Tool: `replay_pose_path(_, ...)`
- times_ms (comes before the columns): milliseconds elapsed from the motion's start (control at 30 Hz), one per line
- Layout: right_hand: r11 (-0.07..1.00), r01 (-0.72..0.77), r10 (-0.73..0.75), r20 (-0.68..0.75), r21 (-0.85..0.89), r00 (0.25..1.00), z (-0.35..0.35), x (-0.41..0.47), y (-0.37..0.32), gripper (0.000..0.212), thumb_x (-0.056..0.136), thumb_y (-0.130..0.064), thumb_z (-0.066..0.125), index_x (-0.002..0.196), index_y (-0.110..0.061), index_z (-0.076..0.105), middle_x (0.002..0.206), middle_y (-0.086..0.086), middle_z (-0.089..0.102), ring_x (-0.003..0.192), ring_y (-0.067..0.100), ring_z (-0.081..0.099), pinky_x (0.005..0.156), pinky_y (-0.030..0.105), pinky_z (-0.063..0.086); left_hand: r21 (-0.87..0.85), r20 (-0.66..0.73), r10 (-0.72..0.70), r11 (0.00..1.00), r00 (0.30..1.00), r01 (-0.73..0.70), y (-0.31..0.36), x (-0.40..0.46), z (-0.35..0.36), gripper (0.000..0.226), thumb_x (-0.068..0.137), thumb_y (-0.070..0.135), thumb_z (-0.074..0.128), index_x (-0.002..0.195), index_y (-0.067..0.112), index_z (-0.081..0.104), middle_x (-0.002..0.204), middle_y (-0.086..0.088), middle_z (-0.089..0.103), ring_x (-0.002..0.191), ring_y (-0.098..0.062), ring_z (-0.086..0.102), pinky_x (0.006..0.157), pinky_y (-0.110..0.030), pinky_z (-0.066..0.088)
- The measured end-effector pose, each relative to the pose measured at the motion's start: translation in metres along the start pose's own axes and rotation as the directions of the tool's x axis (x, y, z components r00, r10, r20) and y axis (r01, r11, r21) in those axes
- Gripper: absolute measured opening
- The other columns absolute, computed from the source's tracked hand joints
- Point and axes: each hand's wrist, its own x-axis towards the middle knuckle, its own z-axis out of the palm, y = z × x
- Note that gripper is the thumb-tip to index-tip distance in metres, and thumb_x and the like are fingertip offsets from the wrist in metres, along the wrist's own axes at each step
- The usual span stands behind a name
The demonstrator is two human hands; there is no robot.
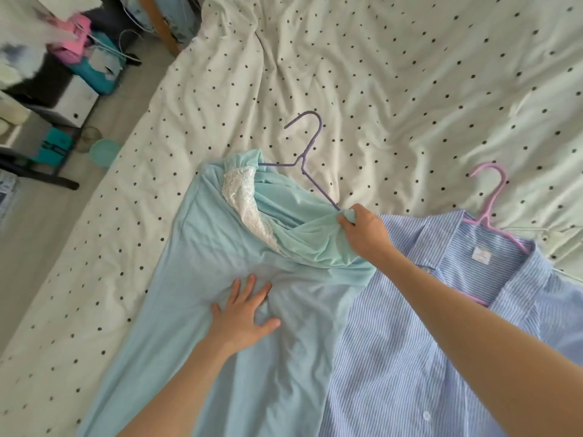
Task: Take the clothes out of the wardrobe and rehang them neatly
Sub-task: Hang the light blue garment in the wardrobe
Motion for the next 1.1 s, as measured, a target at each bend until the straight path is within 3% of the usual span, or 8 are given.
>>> replay_pose_path(133, 0.985, 0.12, -0.108, -0.099, 0.123, 0.989, -0.025, -0.038, -0.02, 0.023, 0.098, -0.023, 0.044, 0.101, -0.001, 0.05, 0.083, 0.013, 0.055, 0.079, 0.032, 0.052, 0.061, 0.032, 0.034, -0.122, -0.246, 0.022, 0.991, 0.969, -0.053, 0.013, -0.044, -0.013, 0.1, 0.058, 0.068, 0.0, 0.141, 0.024, 0.034, 0.15, -0.001, 0.029, 0.138, -0.014, 0.026, 0.111, -0.03, 0.024)
replay_pose_path(233, 0.969, 0.236, -0.214, -0.234, 0.071, 0.948, -0.056, -0.08, -0.03, 0.025, 0.095, -0.024, 0.048, 0.094, 0.0, 0.053, 0.077, 0.012, 0.056, 0.071, 0.031, 0.05, 0.06, 0.036, 0.038, -0.217, -0.422, 0.074, 0.96, 0.904, -0.18, 0.023, -0.082, -0.036, 0.089, 0.071, 0.064, 0.008, 0.137, 0.016, 0.042, 0.144, -0.005, 0.04, 0.135, -0.017, 0.034, 0.11, -0.024, 0.019)
replay_pose_path(333, 0.975, 0.219, -0.189, -0.357, 0.045, 0.915, -0.1, -0.131, -0.028, 0.029, 0.09, -0.033, 0.058, 0.086, -0.004, 0.056, 0.068, 0.01, 0.055, 0.067, 0.034, 0.052, 0.056, 0.034, 0.034, -0.191, -0.593, 0.119, 0.94, 0.797, -0.283, 0.034, -0.119, -0.074, 0.048, 0.096, 0.036, 0.039, 0.138, 0.013, 0.04, 0.147, -0.009, 0.035, 0.137, -0.02, 0.029, 0.111, -0.027, 0.018)
replay_pose_path(500, 0.969, 0.202, -0.124, -0.427, 0.142, 0.896, -0.185, -0.232, 0.0, 0.021, 0.083, -0.035, 0.066, 0.075, -0.015, 0.061, 0.063, 0.006, 0.058, 0.072, 0.031, 0.056, 0.058, 0.032, 0.032, 0.024, -0.783, 0.254, 0.924, 0.568, -0.381, 0.068, -0.181, -0.139, 0.051, 0.098, 0.031, 0.037, 0.145, 0.014, 0.027, 0.153, -0.011, 0.02, 0.142, -0.025, 0.017, 0.112, -0.036, 0.018)
replay_pose_path(700, 0.944, 0.287, -0.126, -0.625, 0.164, 0.771, -0.275, -0.364, 0.014, 0.018, 0.079, -0.029, 0.072, 0.077, -0.011, 0.066, 0.071, 0.01, 0.066, 0.071, 0.024, 0.059, 0.061, 0.024, 0.04, 0.254, -0.804, 0.475, 0.819, 0.359, -0.514, 0.152, -0.267, -0.189, 0.069, 0.089, 0.056, 0.017, 0.145, 0.016, 0.028, 0.15, -0.009, 0.028, 0.139, -0.026, 0.023, 0.112, -0.048, 0.013)
replay_pose_path(800, 0.946, 0.301, -0.114, -0.741, 0.123, 0.661, -0.301, -0.436, 0.029, 0.013, 0.077, -0.032, 0.073, 0.073, -0.023, 0.064, 0.068, 0.003, 0.064, 0.067, 0.017, 0.058, 0.061, 0.023, 0.04, 0.353, -0.784, 0.586, 0.692, 0.204, -0.63, 0.2, -0.322, -0.2, 0.06, 0.09, 0.052, 0.027, 0.129, 0.012, 0.049, 0.12, -0.012, 0.056, 0.108, -0.031, 0.052, 0.097, -0.048, 0.034)
replay_pose_path(933, 0.969, 0.23, -0.048, -0.852, 0.086, 0.521, -0.309, -0.543, 0.065, 0.02, 0.077, -0.033, 0.073, 0.067, -0.034, 0.057, 0.056, -0.01, 0.055, 0.056, -0.001, 0.05, 0.054, 0.015, 0.037, 0.394, -0.7, 0.707, 0.5, 0.101, -0.771, 0.248, -0.386, -0.175, 0.066, 0.085, 0.062, 0.023, 0.11, 0.015, 0.06, 0.099, -0.004, 0.061, 0.09, -0.024, 0.056, 0.08, -0.036, 0.044)
replay_pose_path(1100, 0.993, 0.059, 0.08, -0.935, 0.107, 0.345, -0.305, -0.672, 0.113, 0.016, 0.076, -0.034, 0.074, 0.072, -0.024, 0.061, 0.057, -0.012, 0.054, 0.058, 0.015, 0.05, 0.06, 0.029, 0.04, 0.352, -0.635, 0.773, 0.274, -0.014, -0.895, 0.304, -0.455, -0.108, 0.052, 0.086, 0.062, 0.043, 0.078, 0.012, 0.055, 0.071, 0.003, 0.05, 0.067, -0.021, 0.048, 0.064, -0.028, 0.033)
